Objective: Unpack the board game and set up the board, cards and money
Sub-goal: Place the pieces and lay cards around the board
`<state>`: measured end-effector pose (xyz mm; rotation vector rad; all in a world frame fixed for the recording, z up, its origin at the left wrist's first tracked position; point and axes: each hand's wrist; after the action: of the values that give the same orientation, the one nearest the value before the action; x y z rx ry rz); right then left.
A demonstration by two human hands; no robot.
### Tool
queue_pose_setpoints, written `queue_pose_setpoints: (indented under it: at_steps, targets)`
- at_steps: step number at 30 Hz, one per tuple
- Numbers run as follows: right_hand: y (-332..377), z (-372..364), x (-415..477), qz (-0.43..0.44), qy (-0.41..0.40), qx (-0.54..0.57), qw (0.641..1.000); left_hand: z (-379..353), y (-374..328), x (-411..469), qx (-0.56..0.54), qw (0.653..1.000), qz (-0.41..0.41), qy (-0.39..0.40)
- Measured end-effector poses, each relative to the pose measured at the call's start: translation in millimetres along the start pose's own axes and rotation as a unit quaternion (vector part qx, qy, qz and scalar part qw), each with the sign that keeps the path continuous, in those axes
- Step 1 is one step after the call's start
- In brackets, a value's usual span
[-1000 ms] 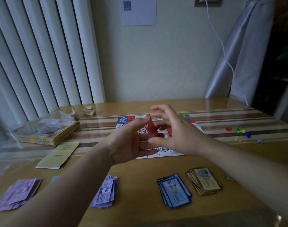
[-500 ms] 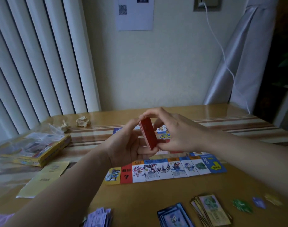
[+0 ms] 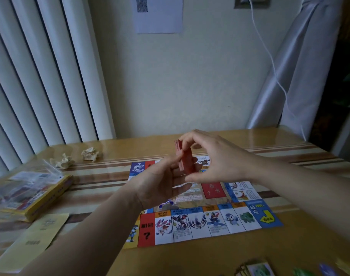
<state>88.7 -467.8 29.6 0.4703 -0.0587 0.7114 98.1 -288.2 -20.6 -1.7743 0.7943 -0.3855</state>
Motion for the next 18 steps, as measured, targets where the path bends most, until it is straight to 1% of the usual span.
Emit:
queue_pose_setpoints:
  at_steps: [4, 5, 6, 7, 8, 9, 10, 11, 12, 13, 14, 18]
  targets:
    - [-13.5, 3.9, 9.2, -0.036, -0.008, 0.044, 0.998, 0.2, -1.1, 12.9, 0.032, 0.999, 0.007, -0.03]
    - [-20.2, 4.3, 11.4, -0.048, 0.001, 0.043, 0.998, 1.2, -1.0, 16.1, 0.064, 0.997, 0.011, -0.038]
    - [-27.4, 4.2, 12.6, -0.064, 0.018, 0.034, 0.997, 4.1, 0.9, 19.4, 0.13, 0.99, 0.02, -0.048]
    - [-36.6, 2.4, 13.4, -0.089, 0.051, 0.01, 0.995, 7.8, 4.9, 23.4, 0.239, 0.968, 0.033, -0.064]
    - [-46.1, -0.6, 13.7, -0.118, 0.095, -0.023, 0.988, 12.1, 10.6, 27.9, 0.374, 0.922, 0.047, -0.085]
    - [-56.2, -5.2, 14.2, -0.145, 0.144, -0.058, 0.977, 18.1, 17.9, 33.4, 0.511, 0.851, 0.061, -0.103]
    - [-66.3, -11.0, 15.4, -0.167, 0.187, -0.091, 0.964, 23.7, 24.7, 38.9, 0.622, 0.771, 0.078, -0.11]
    - [-75.2, -17.6, 17.2, -0.181, 0.222, -0.12, 0.95, 27.3, 31.8, 43.7, 0.696, 0.704, 0.097, -0.098]
    - [-82.4, -23.3, 19.5, -0.19, 0.248, -0.144, 0.939, 29.7, 38.4, 47.7, 0.741, 0.658, 0.11, -0.074]
    - [-88.7, -29.1, 22.4, -0.195, 0.267, -0.16, 0.93, 31.7, 43.7, 50.9, 0.763, 0.632, 0.121, -0.049]
    - [-93.1, -33.4, 24.9, -0.199, 0.281, -0.172, 0.923, 34.3, 47.2, 53.2, 0.771, 0.623, 0.125, -0.034]
    - [-106.4, -44.6, 30.7, -0.204, 0.307, -0.188, 0.91, 39.0, 47.8, 54.5, 0.778, 0.618, 0.111, -0.029]
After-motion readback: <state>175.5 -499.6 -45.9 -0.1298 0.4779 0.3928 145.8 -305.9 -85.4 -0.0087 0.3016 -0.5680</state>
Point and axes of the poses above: each hand's wrist, its own x-axis towards the middle knuckle, its own z-axis out of the back of the hand, y = z × x, and after that the axes turned 6 degrees about y, right-handed
